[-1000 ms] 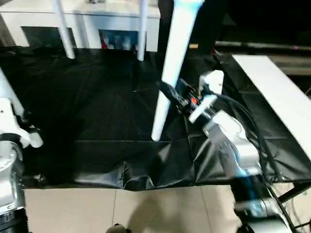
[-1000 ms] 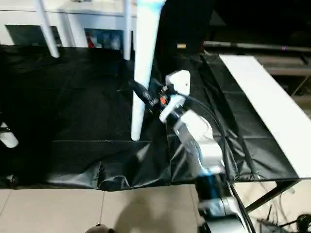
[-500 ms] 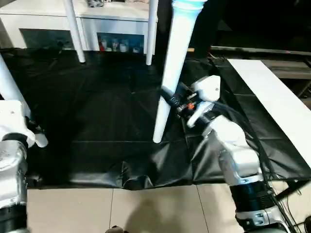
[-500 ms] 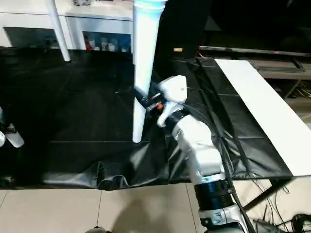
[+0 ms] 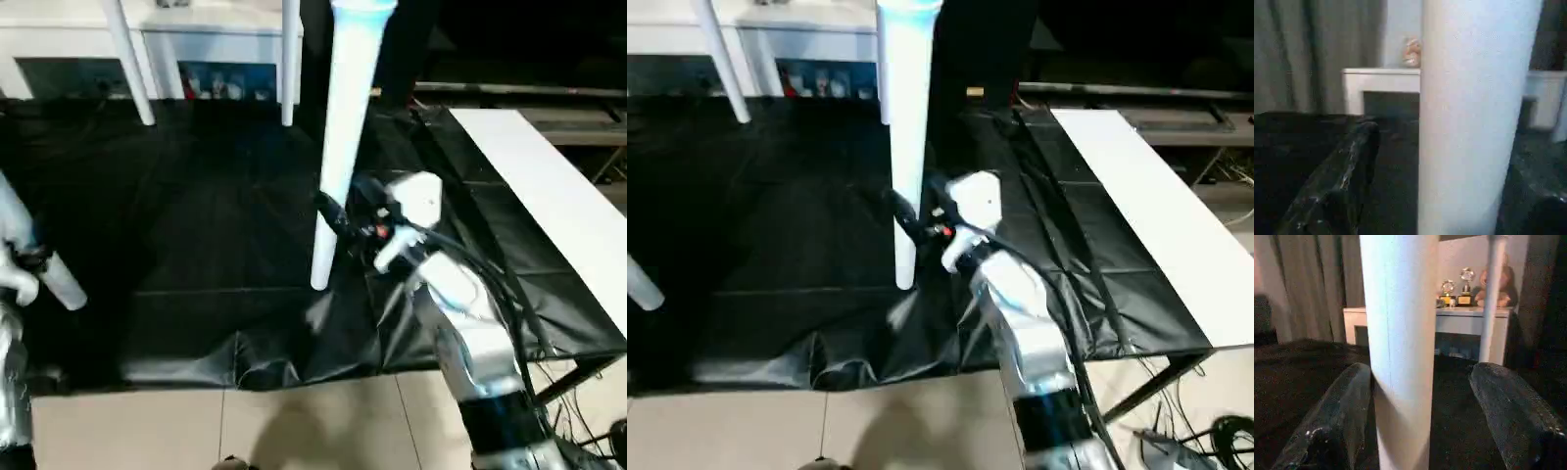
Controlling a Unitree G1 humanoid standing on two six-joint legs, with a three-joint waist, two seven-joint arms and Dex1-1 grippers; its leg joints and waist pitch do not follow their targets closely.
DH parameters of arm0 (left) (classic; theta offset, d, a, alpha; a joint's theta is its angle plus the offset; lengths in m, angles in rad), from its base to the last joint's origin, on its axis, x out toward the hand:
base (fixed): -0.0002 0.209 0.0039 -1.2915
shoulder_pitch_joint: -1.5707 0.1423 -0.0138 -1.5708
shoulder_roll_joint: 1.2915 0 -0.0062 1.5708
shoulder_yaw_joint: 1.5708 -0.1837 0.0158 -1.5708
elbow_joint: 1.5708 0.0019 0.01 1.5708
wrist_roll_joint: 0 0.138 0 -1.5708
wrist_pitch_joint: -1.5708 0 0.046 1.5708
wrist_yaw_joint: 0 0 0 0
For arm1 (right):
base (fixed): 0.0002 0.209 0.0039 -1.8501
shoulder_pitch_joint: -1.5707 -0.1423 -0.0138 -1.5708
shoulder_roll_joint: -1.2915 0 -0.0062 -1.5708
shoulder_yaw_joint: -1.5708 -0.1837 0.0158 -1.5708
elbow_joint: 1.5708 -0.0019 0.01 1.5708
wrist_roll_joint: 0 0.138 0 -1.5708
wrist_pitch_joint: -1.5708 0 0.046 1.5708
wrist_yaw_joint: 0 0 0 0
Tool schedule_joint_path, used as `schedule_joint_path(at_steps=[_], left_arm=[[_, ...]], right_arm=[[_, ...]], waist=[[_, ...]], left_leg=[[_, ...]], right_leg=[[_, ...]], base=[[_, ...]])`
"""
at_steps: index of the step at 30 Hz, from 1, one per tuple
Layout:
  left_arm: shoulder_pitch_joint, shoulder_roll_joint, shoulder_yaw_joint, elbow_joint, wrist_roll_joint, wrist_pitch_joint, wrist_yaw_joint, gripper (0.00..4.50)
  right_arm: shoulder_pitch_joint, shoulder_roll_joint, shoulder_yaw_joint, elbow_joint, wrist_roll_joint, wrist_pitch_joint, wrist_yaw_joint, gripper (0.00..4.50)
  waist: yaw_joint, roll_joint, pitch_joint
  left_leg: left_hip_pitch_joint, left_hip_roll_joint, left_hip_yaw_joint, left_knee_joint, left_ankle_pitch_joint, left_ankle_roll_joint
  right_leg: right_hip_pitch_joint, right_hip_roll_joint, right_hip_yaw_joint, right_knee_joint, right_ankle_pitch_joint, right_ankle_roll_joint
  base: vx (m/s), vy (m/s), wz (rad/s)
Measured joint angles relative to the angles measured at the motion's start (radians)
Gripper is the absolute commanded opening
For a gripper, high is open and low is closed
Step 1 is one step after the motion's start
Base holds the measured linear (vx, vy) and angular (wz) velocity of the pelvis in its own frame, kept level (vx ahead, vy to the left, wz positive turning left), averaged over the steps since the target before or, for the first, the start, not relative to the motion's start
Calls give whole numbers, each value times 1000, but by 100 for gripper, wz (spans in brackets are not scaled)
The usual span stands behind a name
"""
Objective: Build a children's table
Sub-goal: Flip table
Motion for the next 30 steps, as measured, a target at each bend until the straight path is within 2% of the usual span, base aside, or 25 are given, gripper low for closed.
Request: schedule_joint_path(at_steps=[2,5,9,10,13,16,21,23,26,30], left_arm=[[68,-11,-8,-97,-50,2,-39,351],[127,-26,-50,-174,-65,11,-50,351],[169,-50,-165,-255,-37,22,-63,351],[173,-50,-195,-276,-20,57,-61,351],[190,-54,-252,-312,11,110,-55,351],[198,-71,-290,-325,58,126,-14,351],[172,-52,-266,-274,130,107,47,351],[135,-13,-231,-235,153,107,77,351],[106,37,-181,-177,185,100,121,351],[62,98,-124,-69,222,108,175,351]], right_arm=[[63,-24,-9,-72,29,12,12,345],[105,-43,0,-117,43,19,27,345],[131,-53,28,-127,25,35,26,345],[137,-47,30,-132,18,37,18,345],[154,-50,29,-144,18,51,4,345],[181,-64,32,-173,20,78,-3,345],[181,-64,32,-173,16,83,-16,345],[178,-64,33,-173,16,88,-16,345],[177,-67,34,-173,16,101,-16,345],[177,-71,41,-173,17,106,-15,345]], waist=[[0,5,2],[-1,13,5],[14,20,9],[16,21,9],[16,28,13],[11,29,14],[-16,29,14],[-26,29,14],[-41,33,17],[-51,39,23]], left_leg=[[2,0,1,-2,-1,0],[4,1,1,-2,-1,-1],[5,1,0,-4,-1,-1],[7,1,0,-4,-1,-1],[12,0,0,-4,-1,-1],[13,0,-2,-7,-1,-1],[16,0,-6,-9,-1,-1],[18,-1,-10,-9,-1,-1],[19,-3,-25,-9,-1,-1],[24,-3,-40,-10,-2,-2]], right_leg=[[1,0,0,-2,0,1],[2,2,1,-1,-1,1],[0,3,1,-1,-5,8],[-1,3,2,-1,-5,8],[1,3,3,-2,-5,9],[2,3,2,-7,-5,9],[1,4,-2,-17,-5,9],[2,4,-5,-21,-5,9],[10,4,-17,-33,-6,8],[13,4,-34,-43,-6,8]], base=[[0,0,0],[0,0,0],[0,0,0],[-62,-4,1],[-36,2,-1],[0,0,0],[0,0,0],[0,0,0],[-19,19,-13],[-14,11,-10]])
